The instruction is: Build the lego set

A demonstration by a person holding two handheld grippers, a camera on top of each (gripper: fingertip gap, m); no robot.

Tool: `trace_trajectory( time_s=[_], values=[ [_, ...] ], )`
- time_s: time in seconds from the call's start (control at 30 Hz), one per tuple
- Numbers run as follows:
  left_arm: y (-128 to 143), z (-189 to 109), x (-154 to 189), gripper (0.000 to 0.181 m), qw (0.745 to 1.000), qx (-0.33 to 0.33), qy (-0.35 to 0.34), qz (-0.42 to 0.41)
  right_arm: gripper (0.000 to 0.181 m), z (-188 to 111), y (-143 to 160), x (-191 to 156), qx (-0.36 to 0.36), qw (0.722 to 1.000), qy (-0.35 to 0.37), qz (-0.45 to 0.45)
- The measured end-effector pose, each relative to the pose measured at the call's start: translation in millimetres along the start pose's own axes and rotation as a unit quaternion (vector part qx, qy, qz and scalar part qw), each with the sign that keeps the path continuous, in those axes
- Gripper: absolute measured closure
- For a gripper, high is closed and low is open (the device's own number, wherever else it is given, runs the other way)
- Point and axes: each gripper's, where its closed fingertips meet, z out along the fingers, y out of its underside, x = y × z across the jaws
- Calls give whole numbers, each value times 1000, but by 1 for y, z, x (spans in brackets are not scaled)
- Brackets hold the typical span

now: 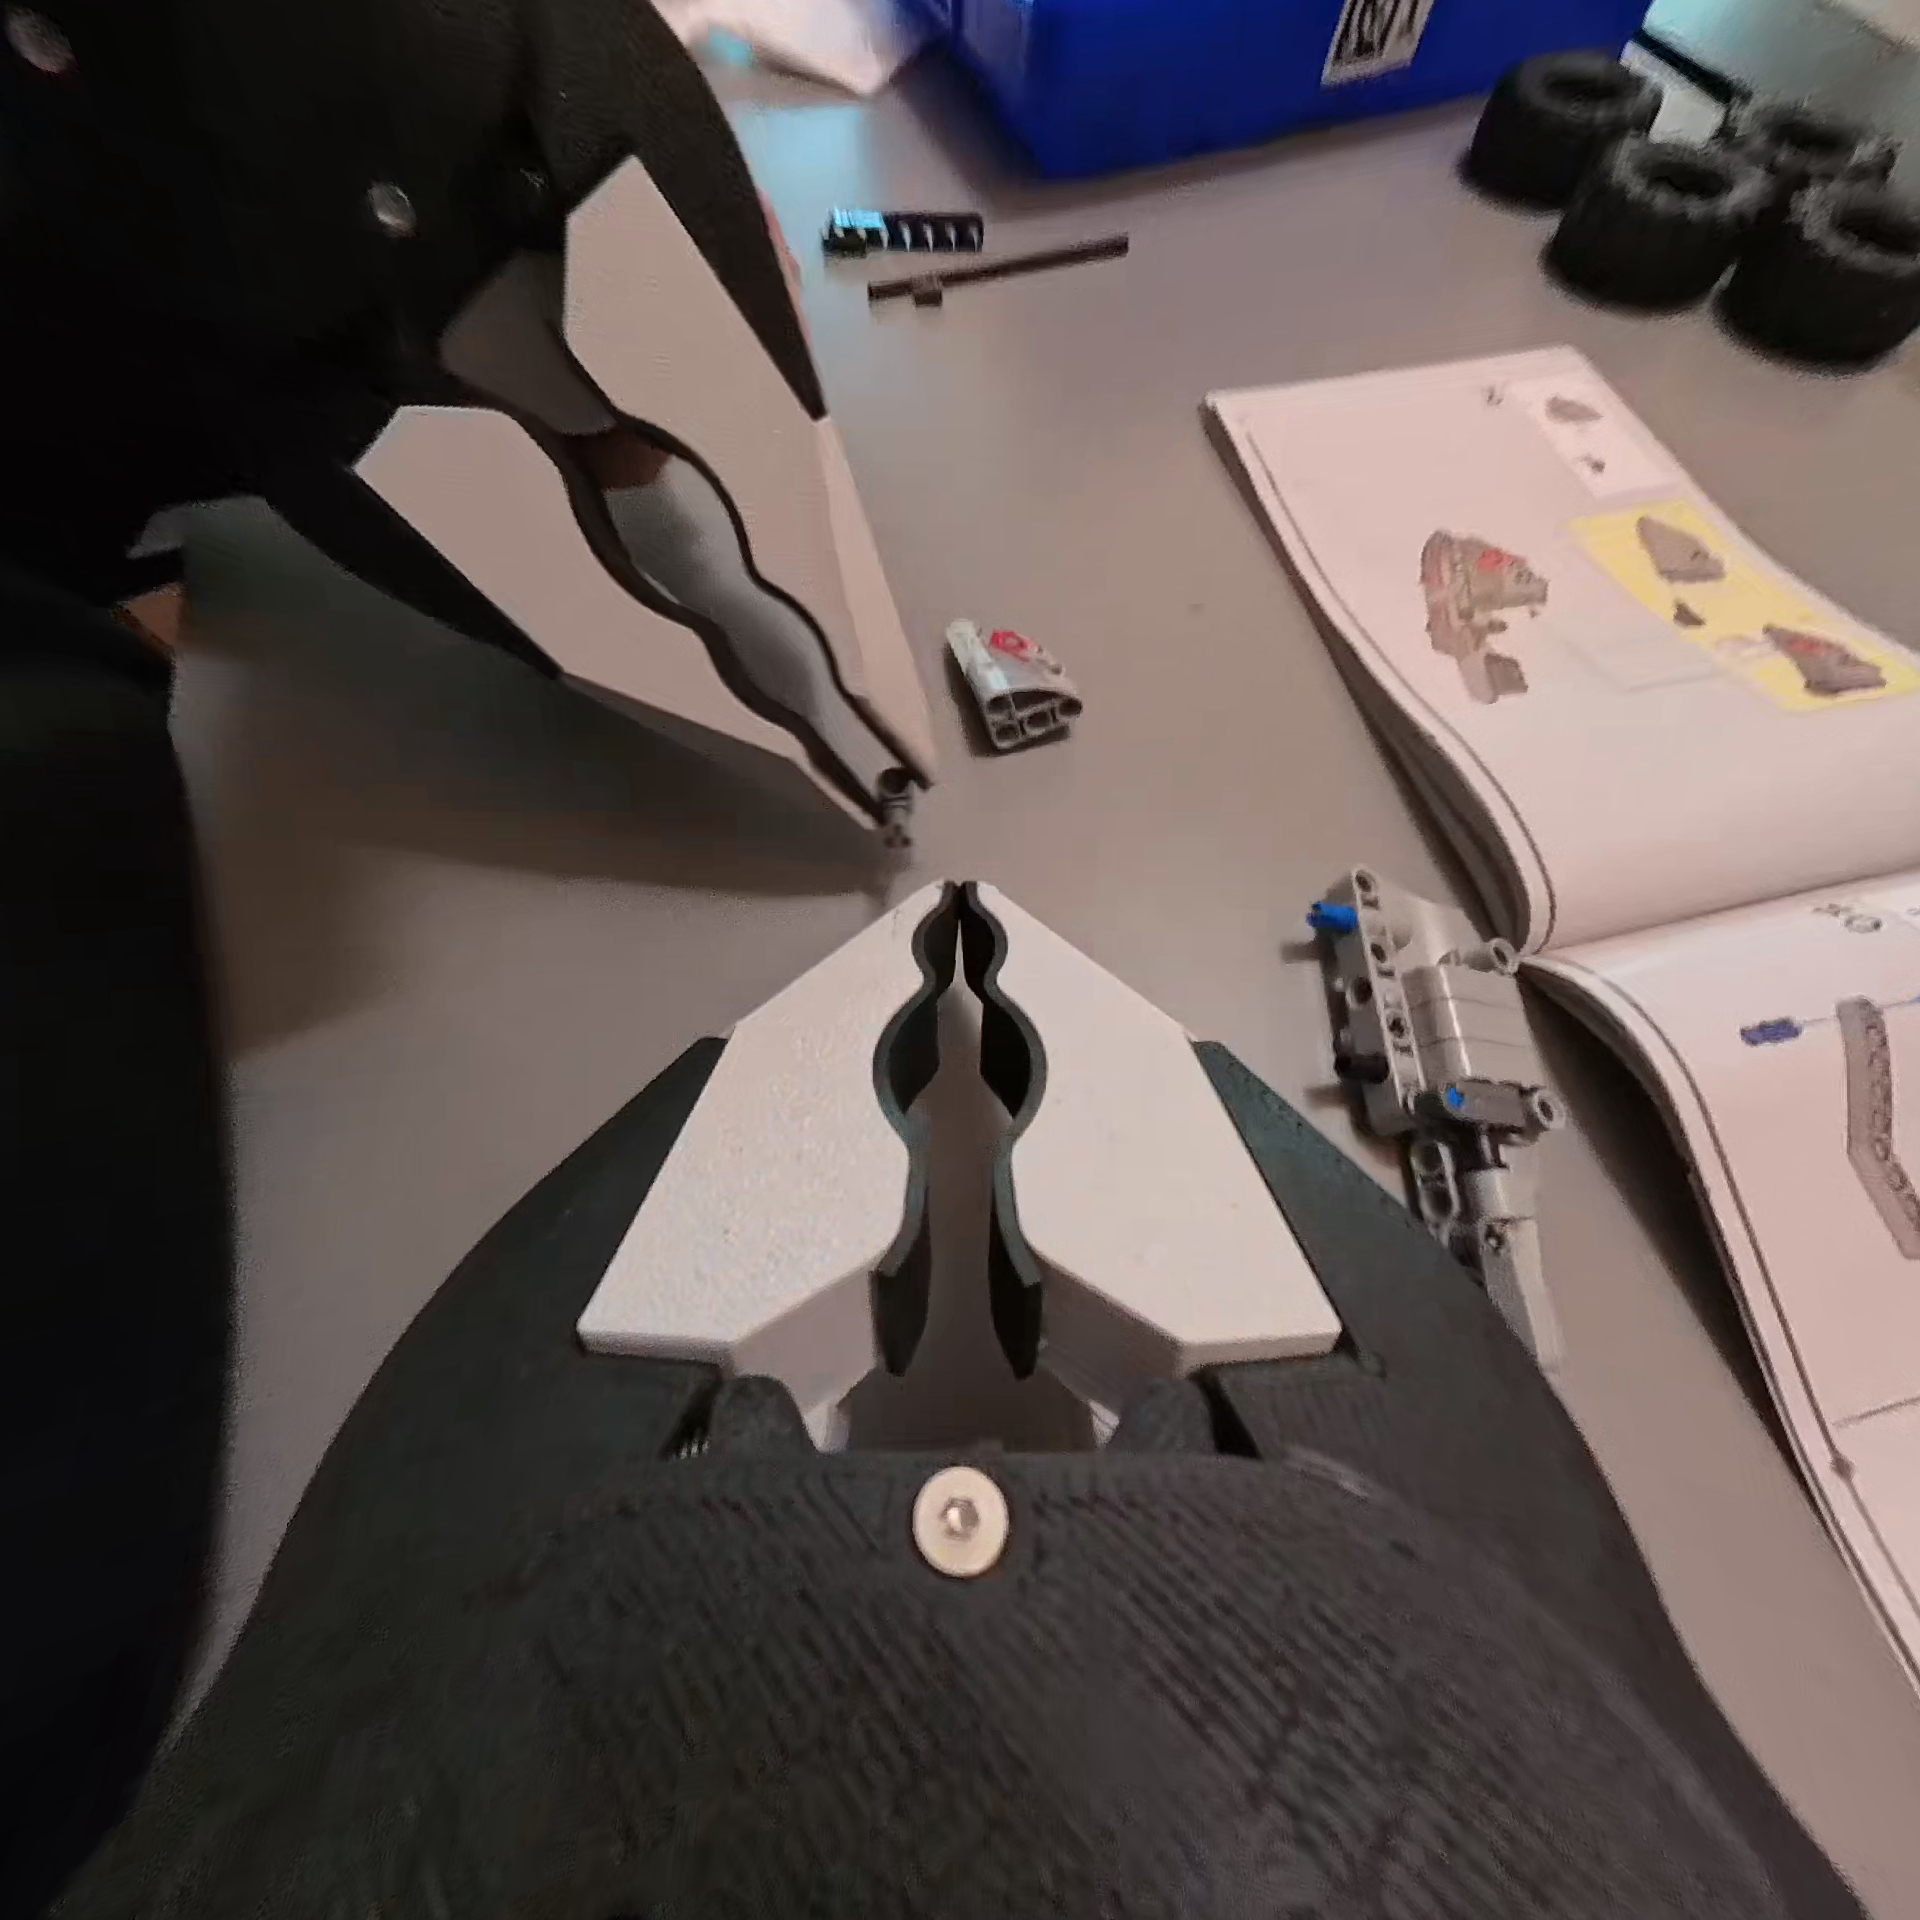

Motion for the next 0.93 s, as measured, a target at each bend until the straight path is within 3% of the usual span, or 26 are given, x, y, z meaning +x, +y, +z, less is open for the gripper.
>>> trace_trajectory(
  time_s=[0.27, 0.37, 0.67, 0.93],
  values=[
    [-1, 10, 11, 173, 997, 8, 49, -67, 181, 4, 14, 1, -45, 999, 2, -6],
    [0, 8, 9, 164, 996, 6, 51, -73, 180, 5, 14, 0, -53, 998, -1, -23],
    [-3, -3, 16, 169, 987, 13, 90, -132, 172, 15, 8, -8, -46, 998, -19, -47],
    [3, 5, 15, 169, 986, -11, 82, -145, 158, 19, 9, -12, -54, 985, -42, -161]
  ],
)
